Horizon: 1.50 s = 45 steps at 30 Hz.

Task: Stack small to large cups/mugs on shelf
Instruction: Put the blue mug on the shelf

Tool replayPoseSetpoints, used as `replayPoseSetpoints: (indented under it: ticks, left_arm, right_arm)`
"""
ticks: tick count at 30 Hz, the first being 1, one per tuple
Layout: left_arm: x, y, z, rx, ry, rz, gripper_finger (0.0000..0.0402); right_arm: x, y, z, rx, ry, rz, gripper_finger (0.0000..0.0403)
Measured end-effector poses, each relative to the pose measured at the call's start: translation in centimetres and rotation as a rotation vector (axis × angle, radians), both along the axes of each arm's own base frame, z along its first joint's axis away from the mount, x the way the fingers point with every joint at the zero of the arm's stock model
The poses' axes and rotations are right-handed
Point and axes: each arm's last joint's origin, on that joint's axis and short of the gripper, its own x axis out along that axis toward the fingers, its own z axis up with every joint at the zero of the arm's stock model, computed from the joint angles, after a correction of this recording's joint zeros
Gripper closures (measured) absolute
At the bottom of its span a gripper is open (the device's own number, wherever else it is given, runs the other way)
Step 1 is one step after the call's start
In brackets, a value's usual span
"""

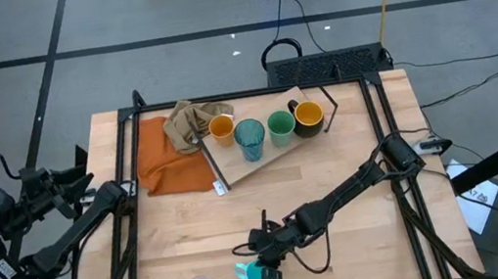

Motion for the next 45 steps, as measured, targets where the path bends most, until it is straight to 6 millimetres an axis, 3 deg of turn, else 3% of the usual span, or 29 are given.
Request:
replayPoseSetpoints:
  ticks: [13,20,26,33,37,40,45]
  left_arm:
    - [0.0,0.0,0.0,0.019,0.011,-0.004,0.0158]
    - [0.0,0.0,0.0,0.018,0.009,-0.004,0.0158]
    - [0.0,0.0,0.0,0.014,0.006,-0.002,0.0158]
    - [0.1,0.1,0.6,0.000,-0.073,0.016,0.0158]
    - [0.1,0.2,1.6,0.044,-0.172,0.034,0.0158]
    - [0.4,0.5,2.2,0.080,-0.239,0.042,0.0158]
    - [1.3,1.6,2.4,0.093,-0.309,0.104,0.0158]
  right_arm:
    - [-0.2,-2.6,5.0,-0.046,-0.138,-0.132,0.0402]
    - [-0.6,-4.9,9.8,-0.081,-0.314,-0.224,0.0402]
    - [-0.9,-7.5,15.2,-0.091,-0.596,-0.308,0.0402]
    - [-3.4,-12.0,20.9,-0.221,-0.787,-0.341,0.0402]
    - [-5.6,-15.7,23.8,-0.316,-0.844,-0.322,0.0403]
    - [-7.5,-18.9,25.2,-0.345,-0.837,-0.321,0.0403]
    - [-10.7,-24.1,26.0,-0.376,-0.743,-0.304,0.0403]
